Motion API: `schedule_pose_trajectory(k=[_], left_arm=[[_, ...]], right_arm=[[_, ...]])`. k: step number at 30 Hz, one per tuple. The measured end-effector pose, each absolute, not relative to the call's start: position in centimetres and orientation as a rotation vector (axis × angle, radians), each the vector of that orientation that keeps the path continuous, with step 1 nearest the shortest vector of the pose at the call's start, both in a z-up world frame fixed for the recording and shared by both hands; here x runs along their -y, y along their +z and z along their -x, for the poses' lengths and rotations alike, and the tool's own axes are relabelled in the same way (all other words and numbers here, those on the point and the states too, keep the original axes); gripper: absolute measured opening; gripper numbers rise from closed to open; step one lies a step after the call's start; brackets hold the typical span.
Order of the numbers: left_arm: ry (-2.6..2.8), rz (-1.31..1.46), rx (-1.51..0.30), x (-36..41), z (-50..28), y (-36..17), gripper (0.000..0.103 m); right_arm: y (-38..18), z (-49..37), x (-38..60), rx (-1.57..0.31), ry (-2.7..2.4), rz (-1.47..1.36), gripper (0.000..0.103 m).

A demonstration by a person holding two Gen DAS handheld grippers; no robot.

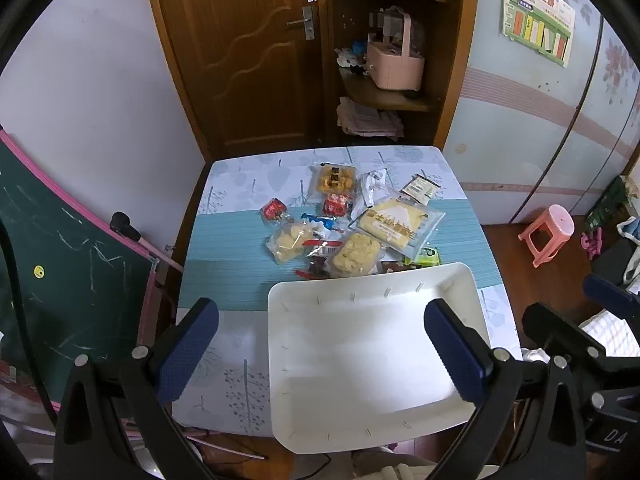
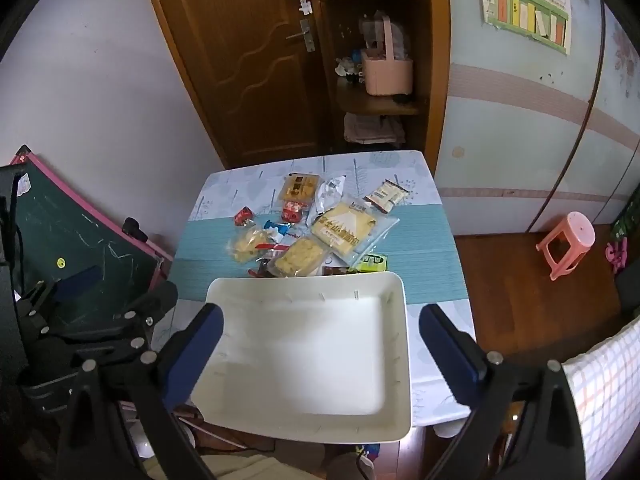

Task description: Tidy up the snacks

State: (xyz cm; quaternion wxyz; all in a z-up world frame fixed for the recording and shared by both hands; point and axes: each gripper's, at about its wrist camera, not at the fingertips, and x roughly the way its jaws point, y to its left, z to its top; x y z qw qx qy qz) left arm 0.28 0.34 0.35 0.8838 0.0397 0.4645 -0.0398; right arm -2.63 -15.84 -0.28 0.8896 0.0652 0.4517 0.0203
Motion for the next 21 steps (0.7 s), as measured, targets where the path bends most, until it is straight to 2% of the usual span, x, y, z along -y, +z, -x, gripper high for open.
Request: schedule_pose_trajectory(k=[21], left_arm=[[-0.086,-0.088,-0.984,-0.65,0.29,-0.24,0.102]], right_arm=[[-0.54,2.97,15.27,-0.951,0.047,-0.152,0.099]])
